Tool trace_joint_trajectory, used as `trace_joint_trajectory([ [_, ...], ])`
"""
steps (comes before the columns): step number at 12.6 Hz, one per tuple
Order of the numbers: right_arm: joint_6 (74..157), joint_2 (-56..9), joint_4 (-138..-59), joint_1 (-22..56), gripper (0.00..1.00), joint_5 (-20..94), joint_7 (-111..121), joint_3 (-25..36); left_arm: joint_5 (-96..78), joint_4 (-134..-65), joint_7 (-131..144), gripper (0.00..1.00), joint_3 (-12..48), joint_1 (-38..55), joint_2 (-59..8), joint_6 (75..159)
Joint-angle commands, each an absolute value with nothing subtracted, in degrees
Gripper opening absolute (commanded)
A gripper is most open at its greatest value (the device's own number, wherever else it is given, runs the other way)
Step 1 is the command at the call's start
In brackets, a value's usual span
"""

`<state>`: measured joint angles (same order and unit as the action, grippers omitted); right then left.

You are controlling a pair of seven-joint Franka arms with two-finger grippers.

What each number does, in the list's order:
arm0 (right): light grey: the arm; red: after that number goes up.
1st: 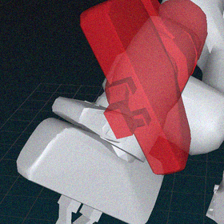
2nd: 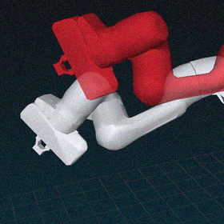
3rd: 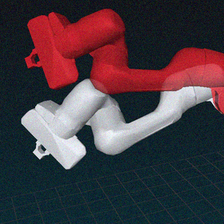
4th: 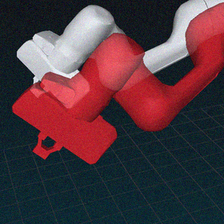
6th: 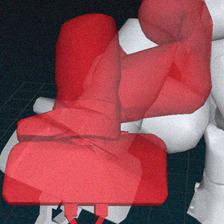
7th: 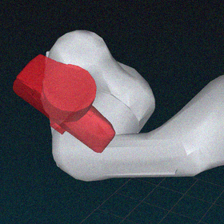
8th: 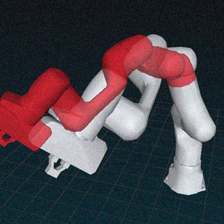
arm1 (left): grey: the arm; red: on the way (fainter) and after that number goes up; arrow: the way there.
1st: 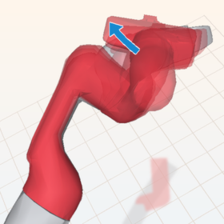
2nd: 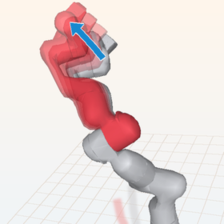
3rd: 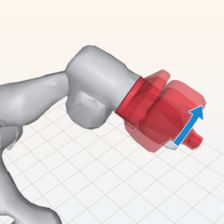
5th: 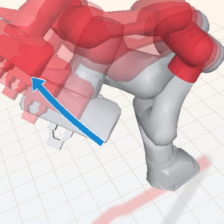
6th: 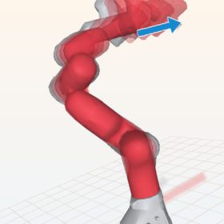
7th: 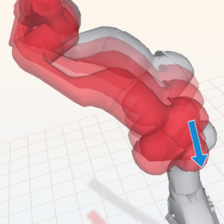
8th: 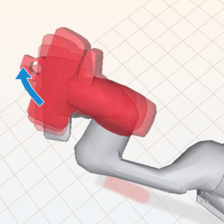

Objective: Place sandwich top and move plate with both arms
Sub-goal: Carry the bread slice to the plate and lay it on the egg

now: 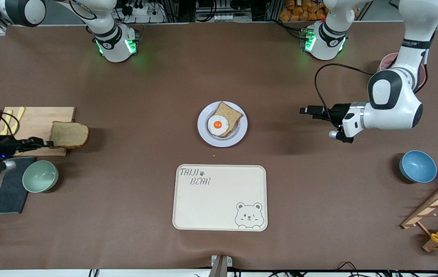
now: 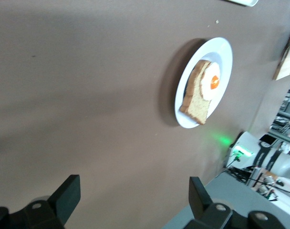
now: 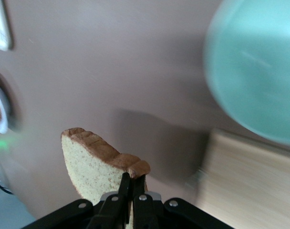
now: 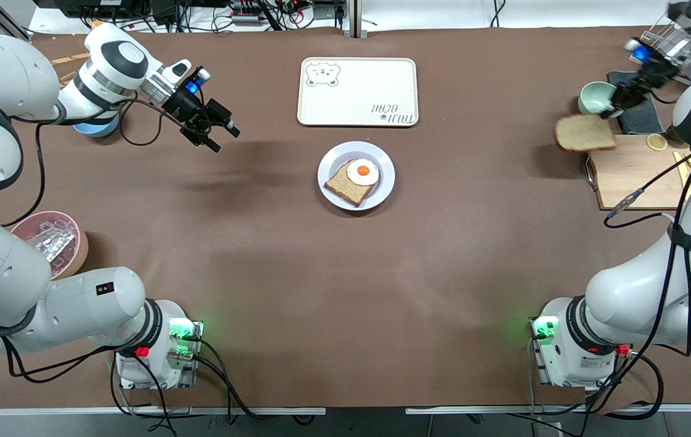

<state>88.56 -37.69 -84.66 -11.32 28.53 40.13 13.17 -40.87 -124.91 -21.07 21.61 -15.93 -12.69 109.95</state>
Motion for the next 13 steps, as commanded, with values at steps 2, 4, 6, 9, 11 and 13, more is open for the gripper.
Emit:
trace_joint_trajectory([
  [2, 89.99, -36.91, -81.65, -13.63, 0.0, 28.65, 20.19, 0.29, -42.36, -124.1, -15.22, 1.0, 21.8, -11.35, -13.8, 115.03],
  [4, 92.27, -36.91, -80.95, -13.45, 0.0, 28.21, 10.24, -6.12, -42.45, -124.01, -12.84, 1.0, 21.8, -9.15, -14.94, 118.46],
  [6, 94.13, -37.0, -81.38, -13.19, 0.0, 28.04, 4.51, -11.05, -42.54, -122.97, -11.87, 1.0, 21.8, -8.79, -16.08, 119.62],
  [9, 98.33, -37.0, -82.7, -10.56, 0.0, 27.78, -2.44, -16.68, -42.8, -121.3, -9.58, 1.0, 21.8, -8.52, -17.75, 119.71],
  [11, 104.99, -36.91, -86.11, -8.97, 0.0, 24.63, -5.53, -21.59, -46.56, -119.97, -9.14, 1.0, 21.71, -8.96, -19.86, 119.62],
  [13, 116.4, -36.91, -92.95, -9.93, 0.0, 23.73, -6.33, -28.8, -47.2, -120.32, -9.05, 1.0, 21.71, -8.26, -20.13, 119.71],
])
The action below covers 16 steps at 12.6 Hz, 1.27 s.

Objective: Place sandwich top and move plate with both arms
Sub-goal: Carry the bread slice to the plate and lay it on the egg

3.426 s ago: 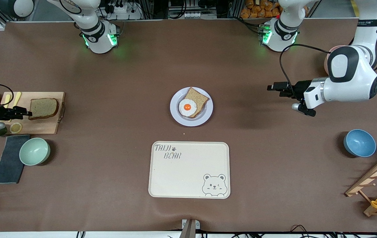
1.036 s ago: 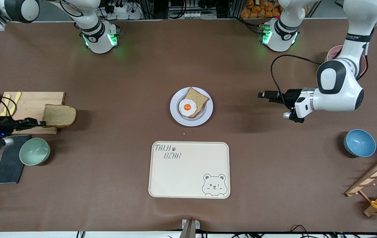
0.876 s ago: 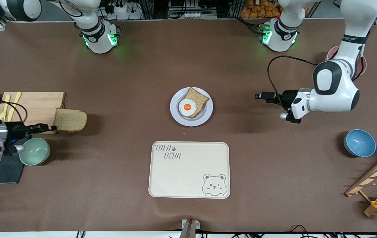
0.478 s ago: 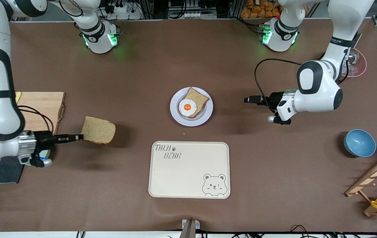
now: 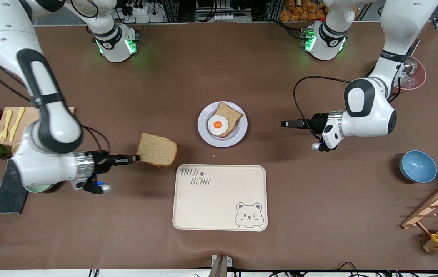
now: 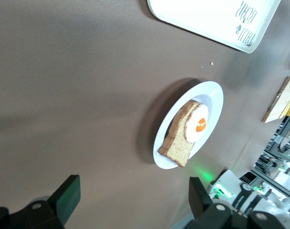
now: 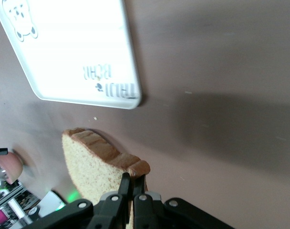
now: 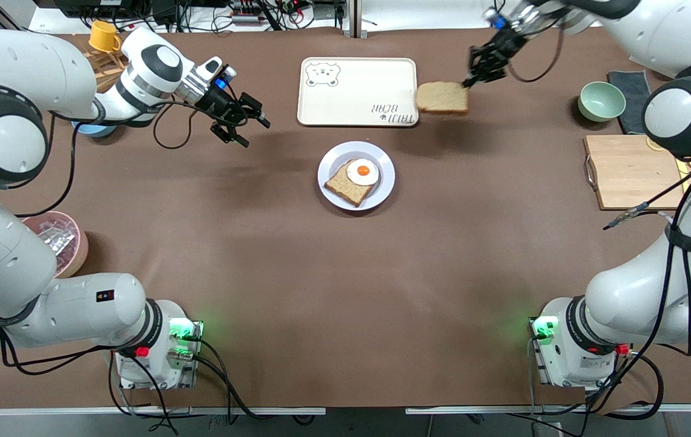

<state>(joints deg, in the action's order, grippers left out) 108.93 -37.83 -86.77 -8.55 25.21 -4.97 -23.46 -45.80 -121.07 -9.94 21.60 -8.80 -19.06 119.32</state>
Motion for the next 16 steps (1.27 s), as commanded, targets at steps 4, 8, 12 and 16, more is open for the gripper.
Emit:
trace_joint_trajectory([
  [4, 129.18, -37.35, -101.23, -9.58, 0.0, 22.76, -6.5, -36.64, -47.46, -121.55, -9.05, 1.0, 21.71, -8.35, -21.0, 119.71],
  [8, 135.68, -37.35, -105.55, -7.13, 0.0, 22.76, -10.53, -39.63, -47.64, -121.82, -9.58, 1.0, 21.8, -8.0, -22.41, 119.97],
  [12, 143.15, -37.53, -111.17, -5.55, 0.0, 22.76, -10.99, -41.57, -55.35, -121.82, -10.28, 1.0, 21.8, -4.14, -23.03, 123.83],
  [16, 147.83, -37.62, -114.26, -3.78, 0.0, 23.12, -12.29, -41.66, -59.67, -121.82, -16.08, 1.0, 21.8, -2.11, -26.45, 127.79],
])
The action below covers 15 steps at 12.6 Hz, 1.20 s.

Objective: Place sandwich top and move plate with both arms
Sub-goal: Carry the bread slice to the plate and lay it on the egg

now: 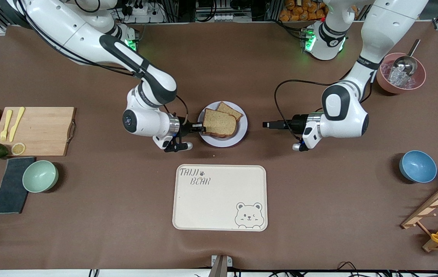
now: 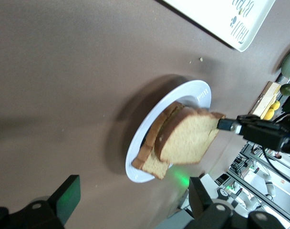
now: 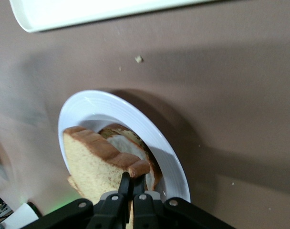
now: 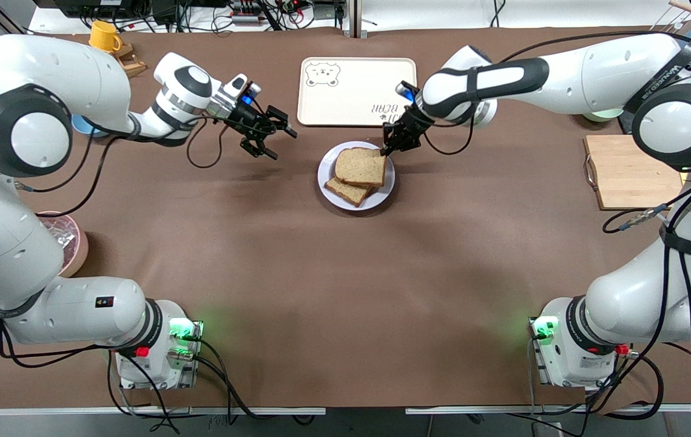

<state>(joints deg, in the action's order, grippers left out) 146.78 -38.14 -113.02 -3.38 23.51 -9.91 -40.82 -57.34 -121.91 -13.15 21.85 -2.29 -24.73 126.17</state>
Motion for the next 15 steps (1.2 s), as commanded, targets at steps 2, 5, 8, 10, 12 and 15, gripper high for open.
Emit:
trace_joint_trajectory([
  [2, 149.23, -37.7, -114.79, -2.3, 0.0, 23.12, -13.53, -41.66, -60.72, -120.94, -16.79, 1.0, 21.8, -1.85, -28.82, 129.62],
  [5, 149.85, -38.5, -114.35, -2.2, 1.0, 22.59, -19.49, -41.66, -69.75, -120.85, -20.81, 1.0, 21.8, 3.06, -30.5, 136.04],
  [8, 148.89, -38.14, -113.03, -4.74, 1.0, 22.33, -18.99, -41.57, -72.68, -121.29, -22.94, 1.0, 21.8, 3.43, -30.5, 136.14],
  [10, 147.58, -37.88, -111.46, -5.53, 1.0, 21.62, -18.72, -40.96, -75.31, -121.29, -23.38, 1.0, 21.8, 4.3, -30.76, 136.14],
  [12, 140.32, -37.62, -107.95, -6.32, 1.0, 21.36, -18.98, -38.86, -77.86, -121.03, -25.21, 1.0, 21.8, 5.53, -31.55, 136.4],
  [15, 128.53, -35.43, -103.28, -8.78, 1.0, 15.41, -19.51, -35.78, -81.39, -121.11, -29.87, 1.0, 21.8, 6.42, -32.69, 136.67],
])
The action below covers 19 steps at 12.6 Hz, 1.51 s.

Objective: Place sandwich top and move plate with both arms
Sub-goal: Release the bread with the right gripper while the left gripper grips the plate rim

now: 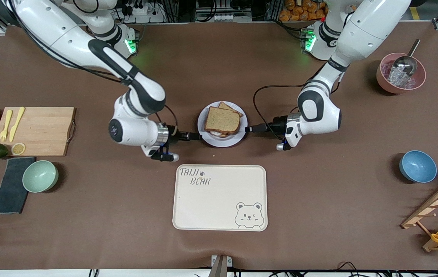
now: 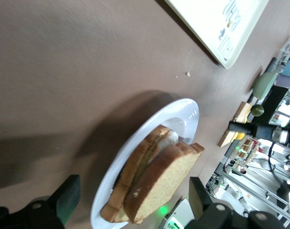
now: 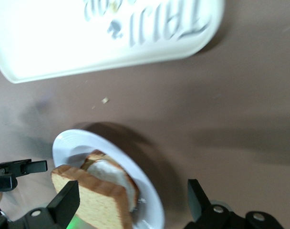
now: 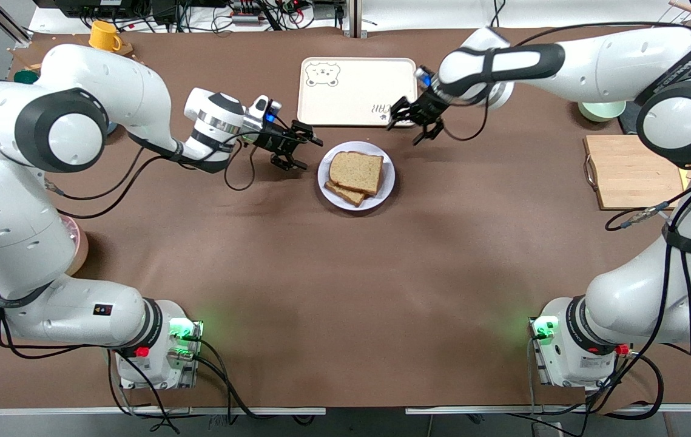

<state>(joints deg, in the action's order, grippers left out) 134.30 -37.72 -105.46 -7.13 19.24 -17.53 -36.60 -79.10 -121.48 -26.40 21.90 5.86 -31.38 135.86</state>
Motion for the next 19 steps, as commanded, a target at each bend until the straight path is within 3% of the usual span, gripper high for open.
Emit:
trace_joint_trajectory([
  [1, 126.15, -33.16, -102.92, -9.05, 1.0, 13.03, -19.69, -33.86, -81.39, -121.03, -31.62, 1.0, 21.8, 6.42, -33.65, 136.67],
  [6, 103.06, -26.64, -92.05, -9.05, 1.0, 6.44, -18.81, -24.1, -83.58, -121.03, -34.19, 1.0, 21.8, 6.59, -34.36, 136.67],
  [11, 91.69, -16.28, -90.36, -8.62, 1.0, 5.71, -11.34, -14.17, -85.17, -121.11, -35.5, 1.0, 21.71, 8.44, -34.89, 137.63],
  [13, 87.56, -12.76, -89.74, -5.29, 1.0, 5.63, -11.08, -7.6, -85.25, -121.11, -35.51, 1.0, 21.71, 8.35, -34.89, 137.64],
  [14, 85.71, -11.18, -88.43, -2.92, 1.0, 5.54, -9.42, -3.82, -86.3, -121.11, -35.59, 0.88, 21.71, 8.44, -34.89, 138.07],
  [15, 84.74, -10.64, -88.07, -1.6, 1.0, 5.45, -6.19, -0.47, -87.35, -121.11, -36.64, 0.38, 21.71, 9.39, -34.89, 139.99],
  [16, 84.38, -9.5, -87.98, -1.41, 1.0, 5.54, -1.63, 2.52, -87.97, -121.2, -37.87, 0.18, 21.71, 10.71, -34.89, 142.45],
  [19, 84.64, -9.84, -84.74, -1.23, 1.0, 5.8, 10.61, 9.48, -89.56, -121.55, -38.94, 0.06, 21.71, 11.25, -34.81, 143.96],
])
